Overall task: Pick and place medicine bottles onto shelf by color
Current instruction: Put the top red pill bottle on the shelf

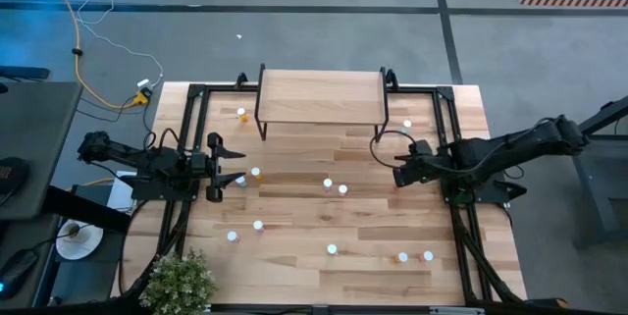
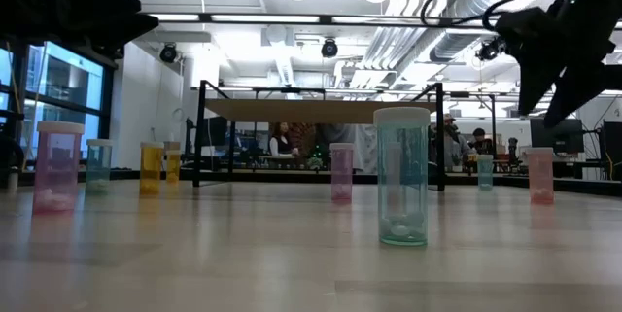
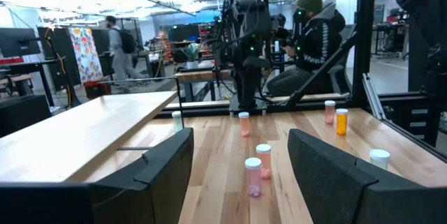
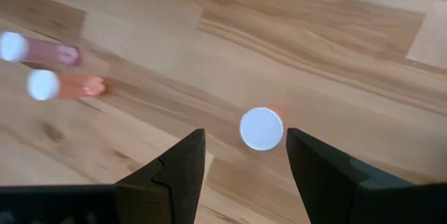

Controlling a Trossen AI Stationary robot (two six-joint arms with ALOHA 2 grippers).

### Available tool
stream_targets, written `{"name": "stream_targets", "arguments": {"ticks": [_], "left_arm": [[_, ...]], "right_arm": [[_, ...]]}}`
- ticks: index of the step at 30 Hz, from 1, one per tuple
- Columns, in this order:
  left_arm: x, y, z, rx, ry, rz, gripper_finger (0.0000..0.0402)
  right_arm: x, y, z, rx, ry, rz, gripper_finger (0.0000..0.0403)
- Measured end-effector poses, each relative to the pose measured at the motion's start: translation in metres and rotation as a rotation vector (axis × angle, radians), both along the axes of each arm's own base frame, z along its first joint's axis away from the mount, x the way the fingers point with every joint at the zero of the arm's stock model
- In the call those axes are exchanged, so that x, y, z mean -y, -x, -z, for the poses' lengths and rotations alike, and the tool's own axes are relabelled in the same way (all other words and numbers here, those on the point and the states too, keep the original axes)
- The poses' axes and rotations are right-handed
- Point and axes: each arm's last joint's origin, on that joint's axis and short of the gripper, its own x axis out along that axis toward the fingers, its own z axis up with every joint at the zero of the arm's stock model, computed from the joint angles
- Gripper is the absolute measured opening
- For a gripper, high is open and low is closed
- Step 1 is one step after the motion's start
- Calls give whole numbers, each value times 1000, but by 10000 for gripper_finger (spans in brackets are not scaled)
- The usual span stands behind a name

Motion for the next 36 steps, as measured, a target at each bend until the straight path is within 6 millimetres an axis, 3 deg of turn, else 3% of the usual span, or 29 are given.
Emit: {"name": "stream_targets", "arguments": {"ticks": [31, 36], "left_arm": [[0, 0, 0, -1, 0, 0, 225], [0, 0, 0, 0, 0, 0, 225]], "right_arm": [[-5, -29, 37, -209, 45, 7, 193], [-5, -31, 41, -229, 62, 10, 172]]}}
